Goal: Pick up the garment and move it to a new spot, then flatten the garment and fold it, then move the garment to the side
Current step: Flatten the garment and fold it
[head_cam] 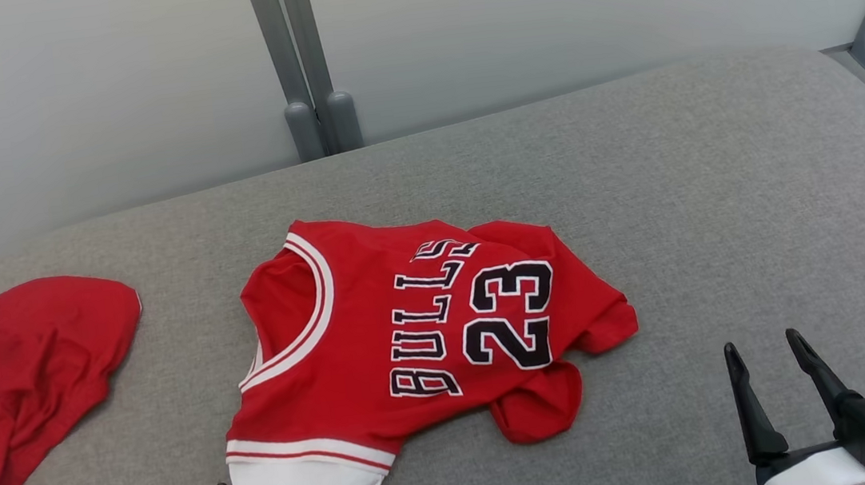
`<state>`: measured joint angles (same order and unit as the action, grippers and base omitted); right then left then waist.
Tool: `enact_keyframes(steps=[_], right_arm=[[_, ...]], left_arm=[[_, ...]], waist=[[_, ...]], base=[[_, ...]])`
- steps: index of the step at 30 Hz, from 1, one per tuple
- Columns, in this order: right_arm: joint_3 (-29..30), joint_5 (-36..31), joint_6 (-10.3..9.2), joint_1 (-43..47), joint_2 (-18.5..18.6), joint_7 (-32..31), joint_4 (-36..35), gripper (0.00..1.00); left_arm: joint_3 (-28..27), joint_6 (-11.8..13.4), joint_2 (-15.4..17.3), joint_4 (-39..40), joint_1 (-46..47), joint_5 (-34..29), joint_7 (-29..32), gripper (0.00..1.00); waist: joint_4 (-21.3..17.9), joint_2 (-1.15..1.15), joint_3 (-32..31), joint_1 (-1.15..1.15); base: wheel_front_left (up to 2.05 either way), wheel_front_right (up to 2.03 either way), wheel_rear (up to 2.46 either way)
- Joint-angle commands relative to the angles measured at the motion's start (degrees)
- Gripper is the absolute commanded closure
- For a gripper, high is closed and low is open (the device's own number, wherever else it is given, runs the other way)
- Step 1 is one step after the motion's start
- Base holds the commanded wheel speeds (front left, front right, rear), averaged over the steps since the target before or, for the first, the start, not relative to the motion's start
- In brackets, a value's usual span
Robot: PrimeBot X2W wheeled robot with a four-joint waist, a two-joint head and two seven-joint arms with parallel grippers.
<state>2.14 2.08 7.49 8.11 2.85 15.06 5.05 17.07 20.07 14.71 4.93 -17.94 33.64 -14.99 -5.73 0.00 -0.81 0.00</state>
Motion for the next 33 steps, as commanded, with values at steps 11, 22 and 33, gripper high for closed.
enact_keyframes(steps=[11, 22, 33], right_arm=[[2.51, 0.66, -0.01, 5.0, 0.11, 0.17, -2.63, 0.0], [-0.55, 3.04, 0.0, 4.06, 0.09, 0.17, 0.23, 0.0], [-13.46, 13.33, -0.01, -6.78, 0.22, -6.44, 20.72, 0.0]], left_arm=[[-12.53, -15.54, -11.4, 2.1, -1.99, -18.45, -0.22, 0.0], [-13.0, -19.54, -11.8, -0.75, -0.2, -17.98, -0.22, 0.0], [-10.69, -20.6, -11.77, -2.47, 1.64, -17.93, -0.22, 0.0]], waist=[[5.4, 0.0, -3.02, 0.0], [6.55, 0.0, -2.69, 0.0], [10.6, 0.0, -0.93, 0.0]], base=[[0.0, 0.0, 0.0], [0.0, 0.0, 0.0], [0.0, 0.0, 0.0]])
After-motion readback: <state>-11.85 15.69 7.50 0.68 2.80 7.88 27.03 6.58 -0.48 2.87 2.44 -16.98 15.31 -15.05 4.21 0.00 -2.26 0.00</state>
